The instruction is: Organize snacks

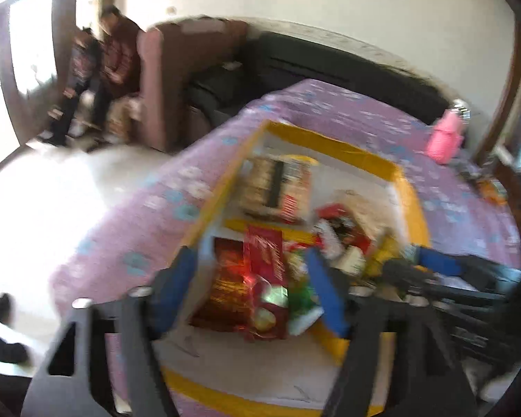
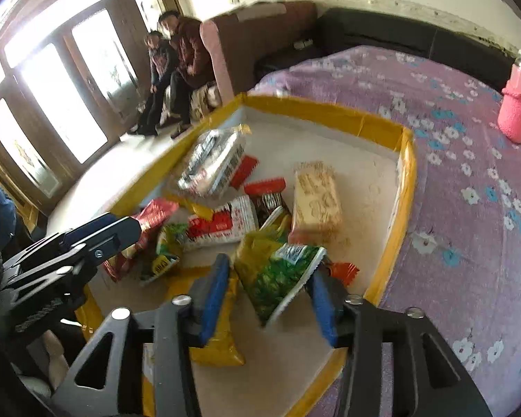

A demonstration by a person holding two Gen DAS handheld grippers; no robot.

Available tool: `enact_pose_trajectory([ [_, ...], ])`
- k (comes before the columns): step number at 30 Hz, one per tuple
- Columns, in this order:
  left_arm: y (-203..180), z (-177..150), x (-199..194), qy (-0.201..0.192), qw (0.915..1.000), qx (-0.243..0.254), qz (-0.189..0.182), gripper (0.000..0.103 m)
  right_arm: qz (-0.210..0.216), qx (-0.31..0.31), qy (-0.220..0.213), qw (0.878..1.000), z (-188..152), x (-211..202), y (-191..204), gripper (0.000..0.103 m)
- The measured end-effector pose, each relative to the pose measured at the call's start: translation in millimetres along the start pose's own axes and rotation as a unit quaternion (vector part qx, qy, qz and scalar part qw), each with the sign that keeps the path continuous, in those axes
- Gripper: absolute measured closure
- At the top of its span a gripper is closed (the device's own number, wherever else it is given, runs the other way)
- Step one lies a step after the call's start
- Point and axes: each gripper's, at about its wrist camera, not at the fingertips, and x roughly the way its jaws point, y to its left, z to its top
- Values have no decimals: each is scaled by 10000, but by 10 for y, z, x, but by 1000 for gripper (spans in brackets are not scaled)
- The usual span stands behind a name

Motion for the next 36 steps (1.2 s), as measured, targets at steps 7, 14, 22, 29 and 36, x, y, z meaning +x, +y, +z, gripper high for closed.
enact_pose_trajectory([
  [7,-210,-1,-105,-164,9991,260,294,29,-6,20,-651,9979,-124,-381,-16,38],
  [14,-494,-9,-187,-209,9973,524,466,27,-75,359,-794,9962,-301,-550,-232,34],
  [22,-817,-35,-321,-365,9944,850,519,23,-97,638,-871,9941,-475,-679,-441,32],
  [29,-1044,-111,-330,-299,9916,1132,541,22,-346,562,-1025,9925,-598,-821,-466,28],
  [36,-1153,-170,-380,-286,9901,1277,511,22,-422,662,-1013,9918,-681,-876,-540,27],
])
